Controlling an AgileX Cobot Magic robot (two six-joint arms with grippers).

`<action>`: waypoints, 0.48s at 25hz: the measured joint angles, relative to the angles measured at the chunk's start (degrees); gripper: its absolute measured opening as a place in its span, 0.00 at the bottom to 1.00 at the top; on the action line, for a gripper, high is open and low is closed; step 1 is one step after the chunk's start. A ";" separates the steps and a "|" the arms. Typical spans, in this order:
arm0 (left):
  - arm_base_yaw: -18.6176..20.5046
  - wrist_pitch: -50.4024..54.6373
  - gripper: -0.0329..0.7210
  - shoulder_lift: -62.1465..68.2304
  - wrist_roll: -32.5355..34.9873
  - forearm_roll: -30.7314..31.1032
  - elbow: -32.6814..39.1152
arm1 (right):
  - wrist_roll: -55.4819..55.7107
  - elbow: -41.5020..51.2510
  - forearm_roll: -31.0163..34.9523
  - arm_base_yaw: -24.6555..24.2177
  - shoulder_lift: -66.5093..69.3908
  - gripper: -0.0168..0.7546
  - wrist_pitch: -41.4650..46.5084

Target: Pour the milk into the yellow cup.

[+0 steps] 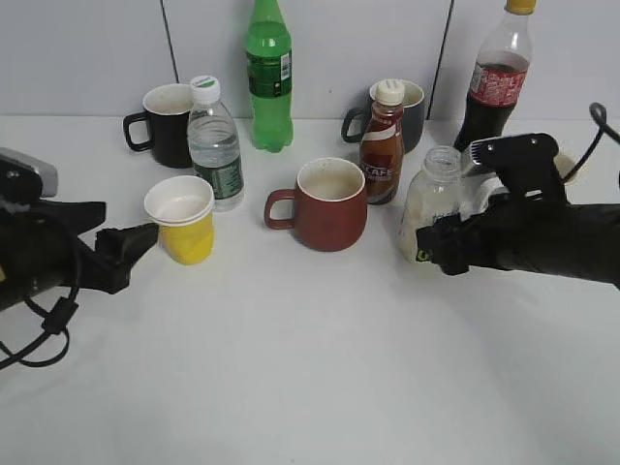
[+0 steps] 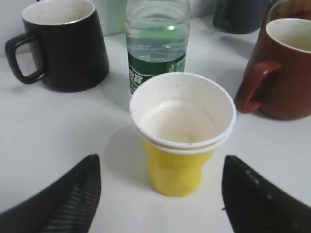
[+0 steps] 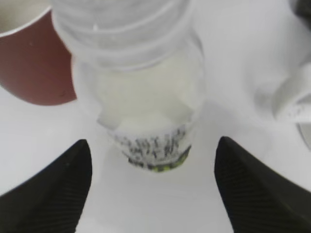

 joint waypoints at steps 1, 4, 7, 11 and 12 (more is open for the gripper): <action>0.00 2.86 0.82 -1.85 0.00 0.30 0.00 | 2.36 0.00 -1.23 0.00 -1.11 0.78 1.78; 0.00 11.28 0.82 -7.73 -2.29 0.44 0.00 | 8.97 0.00 -5.12 0.00 -3.98 0.78 7.70; -0.06 17.61 0.82 -13.04 -6.53 0.44 0.01 | 13.89 0.00 -8.06 0.00 -6.81 0.78 12.80; -0.10 26.87 0.82 -20.72 -9.03 -0.09 0.06 | 16.69 0.00 -10.46 0.00 -11.72 0.78 18.71; -0.10 31.80 0.82 -23.84 -9.28 -1.09 -0.16 | 16.93 0.00 -10.51 0.00 -13.20 0.78 20.32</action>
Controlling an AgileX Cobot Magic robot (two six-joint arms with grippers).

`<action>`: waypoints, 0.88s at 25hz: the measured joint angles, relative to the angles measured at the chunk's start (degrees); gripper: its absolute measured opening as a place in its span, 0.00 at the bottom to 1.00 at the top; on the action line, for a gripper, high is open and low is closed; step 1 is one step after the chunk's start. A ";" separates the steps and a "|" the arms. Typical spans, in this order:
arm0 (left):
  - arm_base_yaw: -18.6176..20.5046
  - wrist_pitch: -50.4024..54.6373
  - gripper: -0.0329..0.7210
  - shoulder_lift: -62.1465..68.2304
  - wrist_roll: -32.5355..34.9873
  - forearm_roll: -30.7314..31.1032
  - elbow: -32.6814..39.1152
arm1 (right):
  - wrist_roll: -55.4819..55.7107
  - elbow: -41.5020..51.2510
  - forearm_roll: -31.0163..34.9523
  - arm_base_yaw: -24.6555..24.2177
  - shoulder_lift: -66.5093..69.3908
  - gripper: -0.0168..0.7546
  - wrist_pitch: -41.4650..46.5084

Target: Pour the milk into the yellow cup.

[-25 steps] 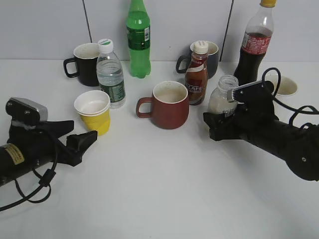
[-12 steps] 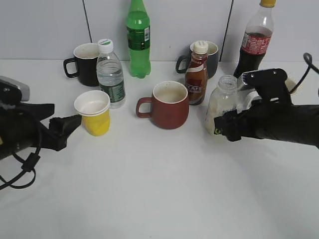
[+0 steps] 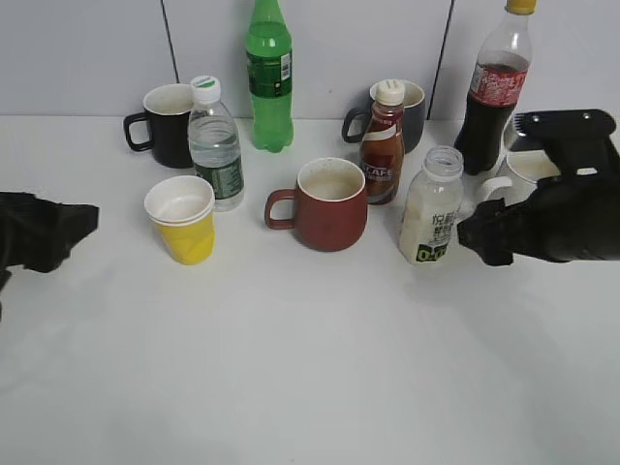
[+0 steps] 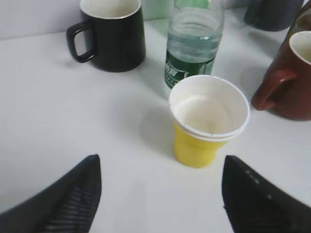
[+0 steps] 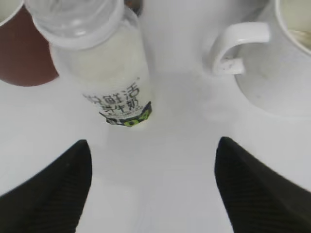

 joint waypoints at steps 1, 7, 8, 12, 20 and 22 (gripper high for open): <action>-0.15 5.54 0.82 -2.68 -0.06 -1.70 -0.71 | 0.06 0.00 -0.11 0.00 -1.27 0.78 1.66; -1.29 41.35 0.78 -13.34 -0.31 -9.25 -11.53 | -4.28 -1.30 0.69 3.84 -11.03 0.75 17.21; -1.35 44.32 0.78 -14.29 -0.31 -9.49 -13.04 | -6.54 -1.72 2.02 5.07 -12.50 0.73 20.69; -1.41 64.91 0.75 -19.85 -0.31 -10.34 -20.73 | -18.12 -2.65 15.01 9.24 -19.51 0.69 32.37; -1.41 91.13 0.74 -37.61 8.25 -15.58 -24.06 | -28.97 -2.65 29.43 9.72 -39.01 0.68 55.05; -1.41 92.34 0.73 -42.33 9.48 -16.18 -23.60 | -32.65 -2.65 30.25 9.72 -46.22 0.68 59.79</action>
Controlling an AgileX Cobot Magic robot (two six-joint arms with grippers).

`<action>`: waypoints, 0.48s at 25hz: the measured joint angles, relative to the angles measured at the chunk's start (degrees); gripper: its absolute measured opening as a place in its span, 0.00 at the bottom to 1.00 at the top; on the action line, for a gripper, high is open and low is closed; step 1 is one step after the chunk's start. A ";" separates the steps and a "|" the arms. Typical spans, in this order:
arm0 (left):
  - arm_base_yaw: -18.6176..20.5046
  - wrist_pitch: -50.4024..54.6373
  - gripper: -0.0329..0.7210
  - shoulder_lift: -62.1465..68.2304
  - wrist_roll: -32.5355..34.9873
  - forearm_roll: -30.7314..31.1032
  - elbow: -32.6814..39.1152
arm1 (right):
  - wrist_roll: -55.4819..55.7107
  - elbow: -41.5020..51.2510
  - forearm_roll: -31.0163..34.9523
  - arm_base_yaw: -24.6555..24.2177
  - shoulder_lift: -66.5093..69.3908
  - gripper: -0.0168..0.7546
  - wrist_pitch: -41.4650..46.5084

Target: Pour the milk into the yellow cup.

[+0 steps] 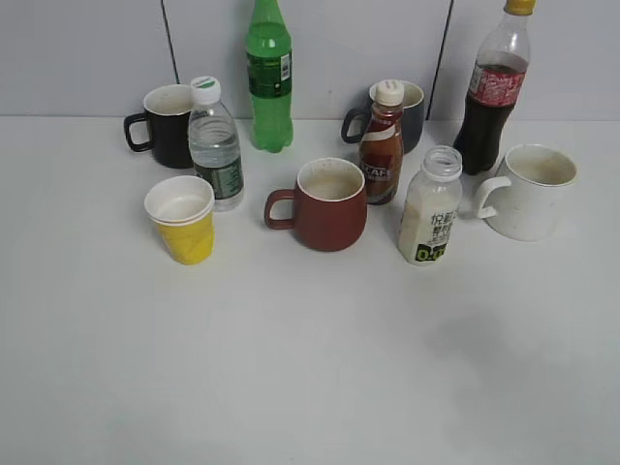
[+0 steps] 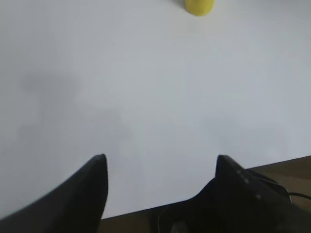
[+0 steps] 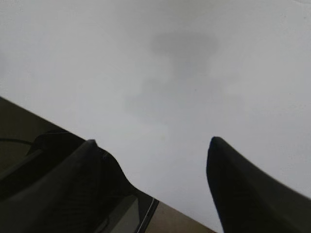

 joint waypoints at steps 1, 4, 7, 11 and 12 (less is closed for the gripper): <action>0.00 0.23 0.73 -3.02 0.33 -0.34 0.60 | -1.47 0.00 0.17 0.00 -3.10 0.68 1.44; 0.00 0.47 0.71 -11.95 0.67 -0.66 3.42 | -4.25 0.42 0.28 0.00 -12.60 0.68 3.50; 0.00 0.21 0.70 -22.05 1.22 -0.66 7.67 | -4.97 2.11 0.36 0.00 -21.60 0.67 3.62; 0.00 -1.26 0.70 -31.07 3.67 -0.61 11.37 | -5.20 6.74 0.48 0.00 -31.25 0.67 4.16; 0.00 -1.49 0.70 -31.89 3.79 -0.61 11.58 | -5.22 7.71 0.48 0.00 -33.05 0.67 4.87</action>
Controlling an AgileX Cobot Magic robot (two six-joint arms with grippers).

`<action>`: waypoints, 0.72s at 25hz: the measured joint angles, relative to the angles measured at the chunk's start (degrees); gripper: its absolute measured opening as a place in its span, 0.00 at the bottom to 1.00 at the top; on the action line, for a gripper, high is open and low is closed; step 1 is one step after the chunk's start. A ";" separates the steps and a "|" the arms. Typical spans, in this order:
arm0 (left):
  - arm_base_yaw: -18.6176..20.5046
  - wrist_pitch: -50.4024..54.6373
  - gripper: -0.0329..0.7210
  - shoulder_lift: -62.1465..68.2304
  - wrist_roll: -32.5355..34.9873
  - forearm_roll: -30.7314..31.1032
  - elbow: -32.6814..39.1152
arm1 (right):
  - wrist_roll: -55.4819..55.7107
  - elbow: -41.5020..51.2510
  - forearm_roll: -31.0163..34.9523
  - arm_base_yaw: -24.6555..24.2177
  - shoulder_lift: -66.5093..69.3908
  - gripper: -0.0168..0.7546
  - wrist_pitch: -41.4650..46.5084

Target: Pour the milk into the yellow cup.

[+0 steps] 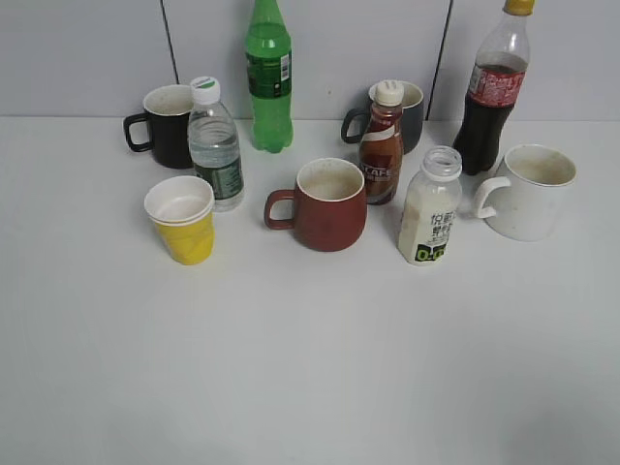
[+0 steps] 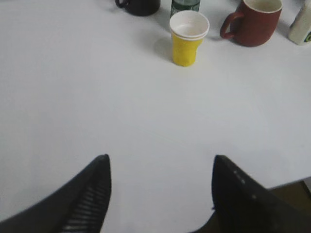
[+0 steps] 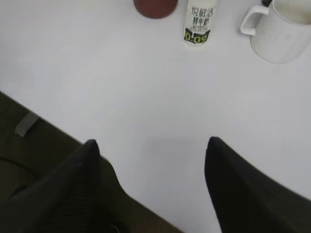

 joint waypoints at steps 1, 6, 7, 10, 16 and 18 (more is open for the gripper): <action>0.00 -0.54 0.70 -1.14 0.15 0.00 0.24 | 0.00 0.37 0.00 0.00 -1.23 0.67 0.61; 0.00 -4.90 0.67 -3.61 0.68 -0.07 1.32 | -0.05 0.52 0.19 0.00 -3.91 0.67 0.90; 0.00 -5.34 0.67 -3.61 0.73 -0.07 1.67 | -0.05 0.52 0.19 0.00 -3.91 0.67 0.90; 0.00 -6.62 0.65 -3.61 0.73 -0.07 2.56 | -0.05 0.52 0.19 0.00 -3.91 0.67 0.90; 0.00 -7.04 0.62 -3.61 0.73 -0.07 2.56 | -0.05 0.52 0.19 0.00 -3.91 0.67 0.90; 0.00 -7.04 0.62 -3.61 0.73 -0.07 2.56 | -0.05 0.52 0.19 0.00 -3.91 0.67 0.90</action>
